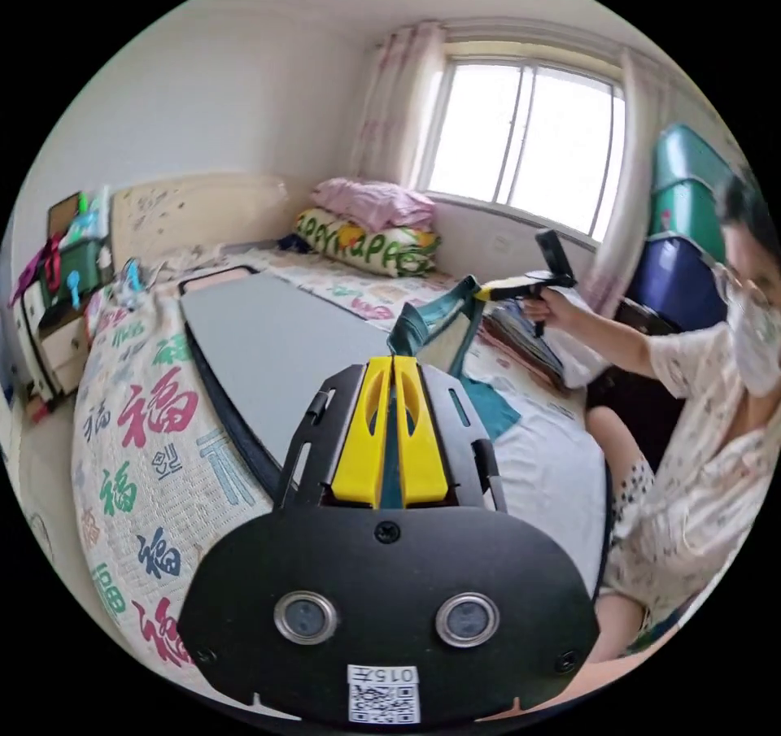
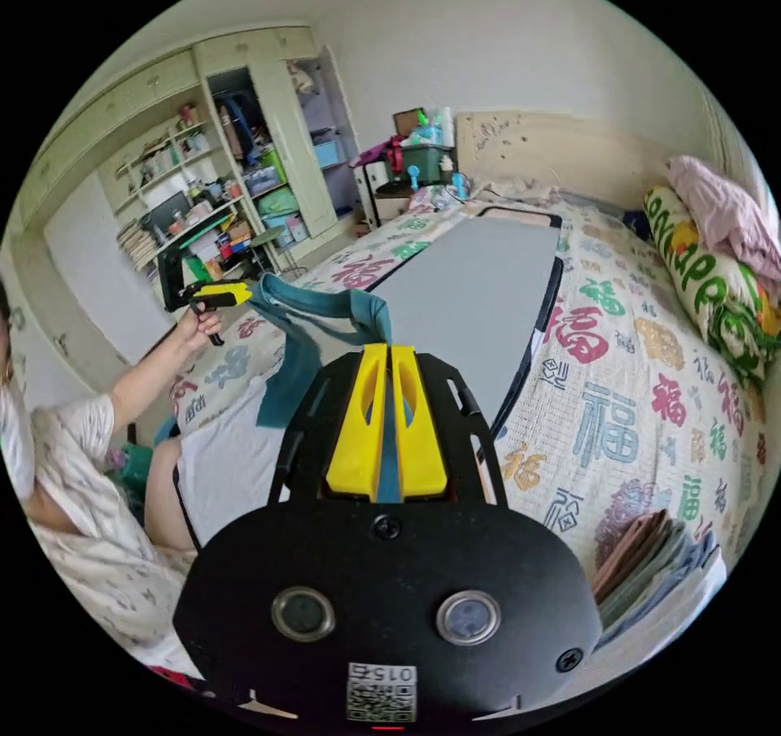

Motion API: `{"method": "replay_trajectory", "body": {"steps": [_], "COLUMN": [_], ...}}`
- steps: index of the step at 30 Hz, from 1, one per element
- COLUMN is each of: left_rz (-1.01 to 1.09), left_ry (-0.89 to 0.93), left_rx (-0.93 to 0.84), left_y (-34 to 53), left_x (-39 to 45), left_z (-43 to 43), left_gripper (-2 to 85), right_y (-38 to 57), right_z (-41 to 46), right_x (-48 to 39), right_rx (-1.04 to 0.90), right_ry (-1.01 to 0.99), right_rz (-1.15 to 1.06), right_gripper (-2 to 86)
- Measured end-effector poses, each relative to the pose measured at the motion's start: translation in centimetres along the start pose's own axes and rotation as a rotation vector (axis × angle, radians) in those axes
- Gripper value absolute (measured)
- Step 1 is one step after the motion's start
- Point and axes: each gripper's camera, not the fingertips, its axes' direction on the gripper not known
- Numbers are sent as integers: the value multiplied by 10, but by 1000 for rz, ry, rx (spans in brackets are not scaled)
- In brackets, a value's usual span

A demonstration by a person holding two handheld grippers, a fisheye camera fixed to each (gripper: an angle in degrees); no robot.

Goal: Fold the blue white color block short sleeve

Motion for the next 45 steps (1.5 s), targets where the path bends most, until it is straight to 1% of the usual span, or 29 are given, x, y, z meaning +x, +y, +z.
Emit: {"method": "replay_trajectory", "body": {"steps": [2,3,4,5,6,8,11,13,19,23,26,28,30,33,35,36,37,38,40,42,44,45], "left_rz": [105,121,144,168,179,202,227,231,247,243,192,164,122,5,-196,-258,-378,-481,-611,-713,-834,-852], "left_ry": [91,112,147,171,173,186,214,214,194,157,166,174,189,153,33,4,-49,-94,-135,-119,-68,-64], "left_rx": [-11,-22,-56,-118,-160,-313,-483,-514,-493,-512,-562,-578,-564,-426,-279,-259,-230,-207,-173,-135,-105,-105], "left_y": [32,43,65,89,101,144,175,178,164,178,196,206,214,222,232,235,243,254,272,293,322,328], "left_x": [78,96,132,167,183,242,290,307,345,365,368,367,359,324,275,261,234,212,184,161,136,132], "left_z": [-39,-45,-53,-52,-49,-27,11,23,10,12,23,21,9,-29,-56,-58,-60,-58,-48,-31,-5,1], "left_gripper": [-7,-7,-7,-7,-7,-7,-7,-7,-8,-7,-3,3,16,61,84,88,99,107,116,127,146,149], "right_y": [51,64,92,120,134,186,231,243,236,228,223,216,203,167,134,127,113,99,77,61,51,49], "right_z": [-54,-64,-79,-87,-90,-92,-84,-89,-145,-155,-154,-163,-180,-214,-232,-234,-236,-233,-225,-215,-199,-194], "right_x": [-45,-54,-72,-90,-99,-136,-163,-172,-182,-188,-180,-168,-147,-91,-28,-12,19,42,72,101,140,149], "right_rx": [0,-9,-36,-78,-106,-216,-350,-369,-294,-359,-436,-443,-407,-277,-153,-123,-59,-16,8,30,50,43], "right_ry": [-73,-100,-155,-202,-219,-227,-257,-229,-205,-179,-203,-221,-190,-114,-124,-142,-202,-253,-257,-232,-268,-273], "right_rz": [-59,-61,-61,-70,-81,-135,-139,-129,-126,-167,-165,-152,-109,60,303,368,457,493,563,661,796,825], "right_gripper": [-8,-8,-8,-8,-8,-8,-8,-8,-8,-8,-7,-5,4,43,74,86,109,110,116,128,136,137]}}
